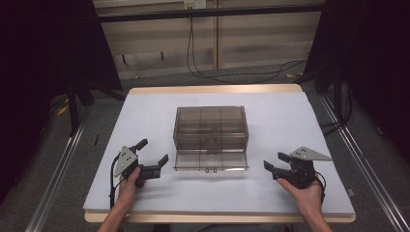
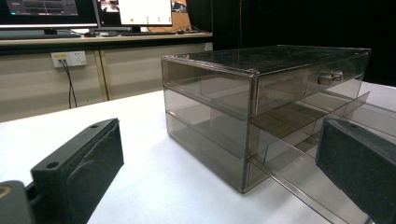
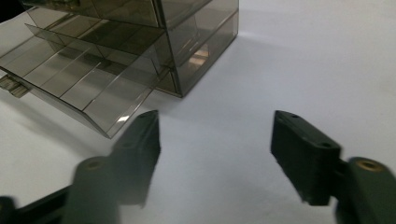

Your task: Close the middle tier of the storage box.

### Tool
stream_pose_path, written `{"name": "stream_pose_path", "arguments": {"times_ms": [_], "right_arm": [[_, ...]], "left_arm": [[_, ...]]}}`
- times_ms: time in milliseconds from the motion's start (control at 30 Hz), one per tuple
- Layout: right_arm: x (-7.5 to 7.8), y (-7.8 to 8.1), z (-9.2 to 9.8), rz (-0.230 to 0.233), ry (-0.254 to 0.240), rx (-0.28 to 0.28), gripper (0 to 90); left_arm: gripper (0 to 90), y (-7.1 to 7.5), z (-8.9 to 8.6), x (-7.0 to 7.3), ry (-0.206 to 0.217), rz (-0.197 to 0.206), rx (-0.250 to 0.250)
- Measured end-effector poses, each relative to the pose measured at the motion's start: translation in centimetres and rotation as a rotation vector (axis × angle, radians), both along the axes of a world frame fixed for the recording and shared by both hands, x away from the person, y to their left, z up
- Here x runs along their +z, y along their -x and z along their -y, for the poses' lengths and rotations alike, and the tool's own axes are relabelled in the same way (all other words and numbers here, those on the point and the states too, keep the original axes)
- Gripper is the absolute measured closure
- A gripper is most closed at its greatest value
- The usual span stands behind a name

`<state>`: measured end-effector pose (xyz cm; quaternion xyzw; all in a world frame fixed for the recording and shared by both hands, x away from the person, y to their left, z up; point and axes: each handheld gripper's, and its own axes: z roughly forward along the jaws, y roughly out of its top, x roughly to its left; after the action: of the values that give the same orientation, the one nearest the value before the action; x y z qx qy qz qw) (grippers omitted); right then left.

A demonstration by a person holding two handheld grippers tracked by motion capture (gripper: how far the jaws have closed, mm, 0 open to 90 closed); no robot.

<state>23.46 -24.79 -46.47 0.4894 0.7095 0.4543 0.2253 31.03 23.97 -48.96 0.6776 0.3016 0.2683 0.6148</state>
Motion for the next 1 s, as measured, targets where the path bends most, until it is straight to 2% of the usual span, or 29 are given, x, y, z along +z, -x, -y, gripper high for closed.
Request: {"name": "stream_pose_path", "arguments": {"times_ms": [33,100,167,200,300,333,467,867,1000], "right_arm": [[0.0,0.2,-0.1,0.006,-0.010,0.013,46.9],[0.1,0.4,-0.3,0.007,-0.026,0.025,45.5],[0.1,0.6,-0.8,-0.005,-0.037,0.031,47.6],[0.1,0.7,-1.3,-0.011,-0.046,0.055,51.3],[0.1,0.9,-1.6,-0.016,-0.046,0.070,55.6],[0.2,0.9,-1.8,-0.019,-0.053,0.089,61.8],[0.4,1.3,-2.2,-0.033,-0.058,0.129,69.6],[0.7,2.0,-3.6,-0.034,-0.074,0.241,87.2],[0.6,2.1,-4.1,-0.043,-0.079,0.269,90.0]], "left_arm": [[0.9,0.0,0.0,0.0,0.000,0.000,0.000],[0.9,0.0,0.0,0.0,0.000,-0.001,0.001],[0.9,0.0,0.0,0.0,-0.006,0.001,-0.001],[0.9,0.0,0.0,0.0,-0.004,0.002,-0.002],[0.8,0.0,0.1,0.0,0.006,-0.001,-0.001],[0.9,0.1,0.1,0.0,0.007,0.000,0.002],[0.9,0.0,0.0,0.0,-0.002,0.001,-0.008],[0.9,0.0,0.0,0.0,-0.007,0.002,-0.007],[0.9,0.0,0.0,0.0,-0.005,0.001,-0.008]]}}
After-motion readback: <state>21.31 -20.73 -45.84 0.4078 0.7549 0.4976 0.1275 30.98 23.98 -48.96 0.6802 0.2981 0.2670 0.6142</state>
